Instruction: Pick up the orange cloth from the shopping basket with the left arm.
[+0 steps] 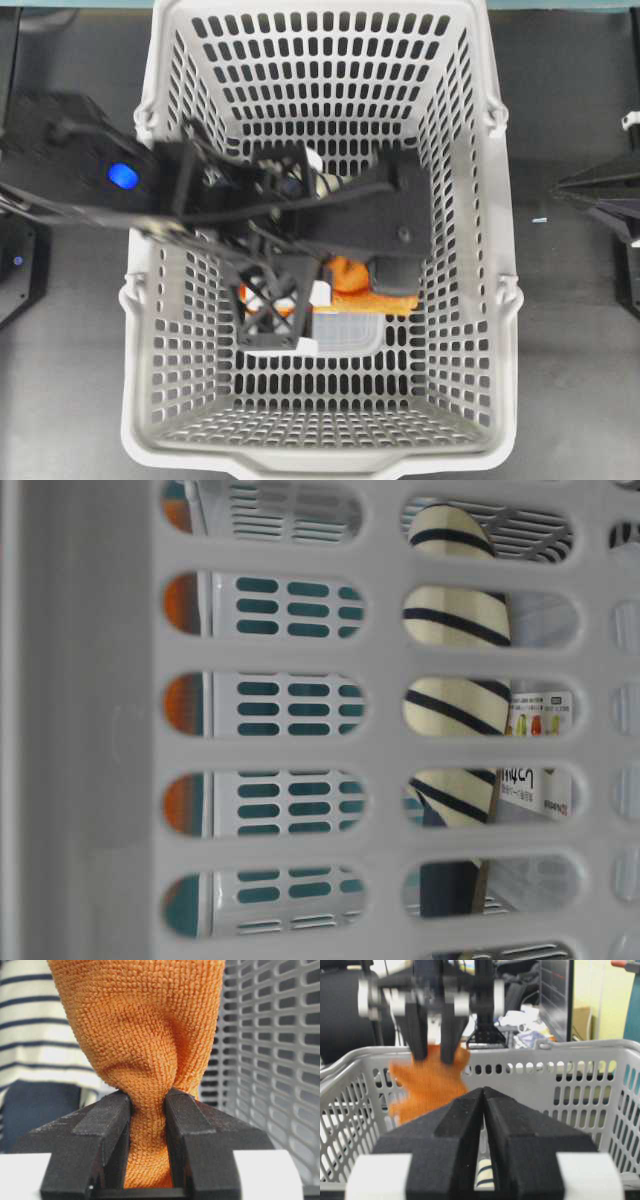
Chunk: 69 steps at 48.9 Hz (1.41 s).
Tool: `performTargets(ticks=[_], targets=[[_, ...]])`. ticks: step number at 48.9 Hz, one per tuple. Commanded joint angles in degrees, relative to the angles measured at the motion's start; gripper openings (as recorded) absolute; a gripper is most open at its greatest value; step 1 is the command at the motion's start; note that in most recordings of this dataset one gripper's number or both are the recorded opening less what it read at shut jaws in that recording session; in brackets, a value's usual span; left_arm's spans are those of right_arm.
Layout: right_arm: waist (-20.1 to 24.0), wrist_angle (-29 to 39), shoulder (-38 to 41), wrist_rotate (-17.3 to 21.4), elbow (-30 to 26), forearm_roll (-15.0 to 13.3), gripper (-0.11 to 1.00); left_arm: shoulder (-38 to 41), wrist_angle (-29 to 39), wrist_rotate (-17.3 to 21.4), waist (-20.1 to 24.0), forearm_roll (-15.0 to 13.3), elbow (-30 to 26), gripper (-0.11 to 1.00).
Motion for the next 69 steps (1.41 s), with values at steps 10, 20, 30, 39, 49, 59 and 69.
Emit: performTargets(ticks=[10,20,30,39,49,59,69], targets=[[0.1,-0.4,-0.4,0.1,-0.4,0.2,0.00,-2.2,8.5,-0.1,-0.5,0.2,-11.3,0.18],[0.2,-0.4,-0.5,0.1,-0.4,0.2,0.00,-1.3,9.1,-0.1,-0.4,0.2,-13.0,0.18],[0.2,-0.4,-0.5,0.1,-0.4,0.2,0.00,-1.3,9.8,-0.1,-0.4,0.2,-13.0,0.18],[0.3,-0.4,-0.5,0.1,-0.4,0.2,0.00,-1.3,10.6,-0.2,-0.4,0.2,-13.0,0.18],[0.4,-0.4,-0.5,0.1,-0.4,0.2,0.00,-1.3,10.6,-0.2,-0.4,0.2,-12.9,0.18],[0.4,-0.4,-0.5,0.1,-0.4,0.2,0.00,-1.2,10.6,-0.5,-0.1,0.2,-12.7,0.18],[0.4,-0.4,-0.5,0.1,-0.3,0.2,0.00,-1.1,10.6,-0.5,-0.1,0.2,-12.6,0.18]])
